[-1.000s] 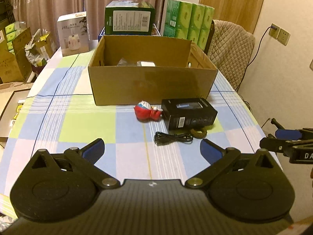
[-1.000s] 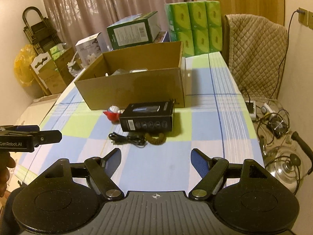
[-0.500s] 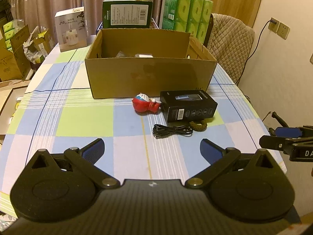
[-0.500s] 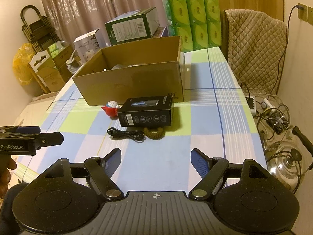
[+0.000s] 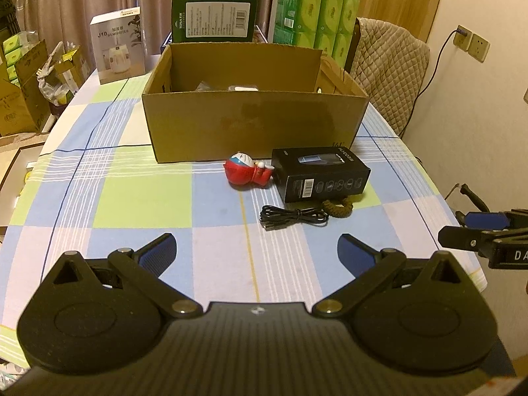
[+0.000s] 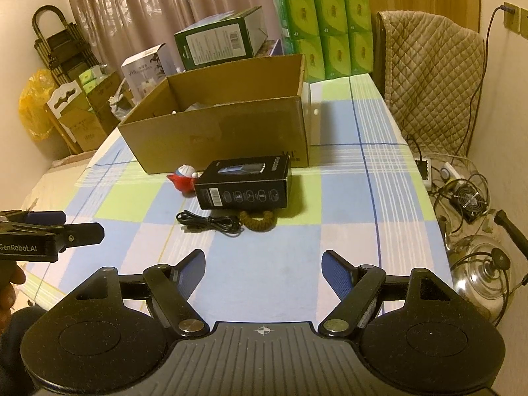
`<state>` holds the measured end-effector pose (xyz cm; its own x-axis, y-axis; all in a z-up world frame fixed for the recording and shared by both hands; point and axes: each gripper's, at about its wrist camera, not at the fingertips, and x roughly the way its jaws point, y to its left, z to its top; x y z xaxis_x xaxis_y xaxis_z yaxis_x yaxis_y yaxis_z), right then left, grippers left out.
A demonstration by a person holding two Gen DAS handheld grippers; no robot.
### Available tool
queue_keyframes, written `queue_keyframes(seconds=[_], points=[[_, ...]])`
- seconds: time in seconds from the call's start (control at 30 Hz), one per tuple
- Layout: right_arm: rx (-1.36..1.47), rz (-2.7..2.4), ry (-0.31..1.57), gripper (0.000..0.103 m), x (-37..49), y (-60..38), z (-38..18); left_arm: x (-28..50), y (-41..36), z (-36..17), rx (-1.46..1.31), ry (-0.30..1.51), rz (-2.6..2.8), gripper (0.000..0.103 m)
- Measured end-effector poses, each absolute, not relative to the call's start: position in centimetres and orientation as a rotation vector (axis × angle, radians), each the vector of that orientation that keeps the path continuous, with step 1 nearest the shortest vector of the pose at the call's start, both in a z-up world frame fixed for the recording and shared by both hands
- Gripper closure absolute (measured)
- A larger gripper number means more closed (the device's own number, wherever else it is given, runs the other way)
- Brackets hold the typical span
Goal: Organize objects
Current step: 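Move the left tool toward the black cable while the right tool approaches the braided hair tie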
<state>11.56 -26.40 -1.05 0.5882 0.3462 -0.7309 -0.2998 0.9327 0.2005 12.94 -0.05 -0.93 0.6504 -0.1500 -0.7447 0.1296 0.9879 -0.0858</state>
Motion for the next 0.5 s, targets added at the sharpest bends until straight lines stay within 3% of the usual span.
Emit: queue_keyframes(seconds=[0.5], points=[[0.046,0.369,0.902,0.028,12.9,-26.4,-2.8,14.4,-0.3,-2.6,-0.002,0.886,-0.203,0.002]])
